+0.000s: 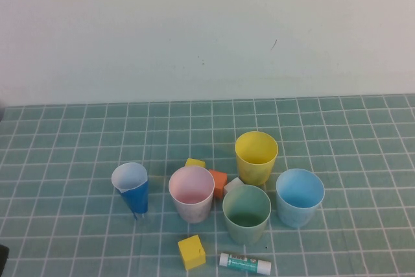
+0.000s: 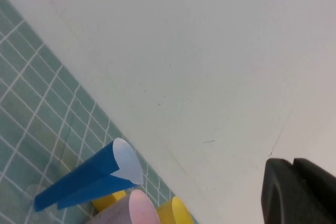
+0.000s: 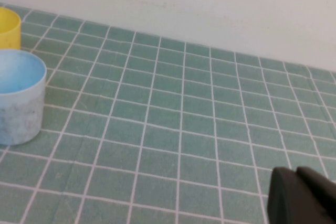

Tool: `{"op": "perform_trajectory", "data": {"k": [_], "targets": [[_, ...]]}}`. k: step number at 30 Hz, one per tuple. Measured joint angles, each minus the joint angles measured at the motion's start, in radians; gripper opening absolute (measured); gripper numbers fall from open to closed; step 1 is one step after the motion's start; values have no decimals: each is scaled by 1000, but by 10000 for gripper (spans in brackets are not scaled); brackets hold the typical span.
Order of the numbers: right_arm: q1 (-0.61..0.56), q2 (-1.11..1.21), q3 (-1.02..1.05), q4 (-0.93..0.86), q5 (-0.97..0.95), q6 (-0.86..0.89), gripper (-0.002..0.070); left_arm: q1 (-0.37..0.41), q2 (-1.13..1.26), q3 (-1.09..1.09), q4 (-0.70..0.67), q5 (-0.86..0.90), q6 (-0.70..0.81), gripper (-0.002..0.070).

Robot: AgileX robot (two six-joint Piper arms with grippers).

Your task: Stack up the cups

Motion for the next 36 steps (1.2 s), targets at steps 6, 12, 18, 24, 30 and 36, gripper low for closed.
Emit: {"op": "perform_trajectory", "data": {"k": [6, 12, 18, 24, 30, 36], "targets": [[0, 0, 0, 173, 0, 119, -3, 0, 7, -5, 10, 114, 140, -3], [0, 0, 2, 605, 2, 311, -3, 0, 225, -259, 174, 402, 349, -2], [0, 0, 2, 663, -7, 313, -3, 0, 563, -614, 396, 658, 484, -2], [0, 0, 2, 640, -22, 241, -3, -9, 851, -872, 524, 764, 557, -3], [0, 0, 2, 639, 10, 168, -3, -144, 1059, -1046, 665, 801, 542, -3], [0, 0, 2, 639, 32, 136, -3, -341, 1277, -1183, 879, 815, 415, -2]]}}
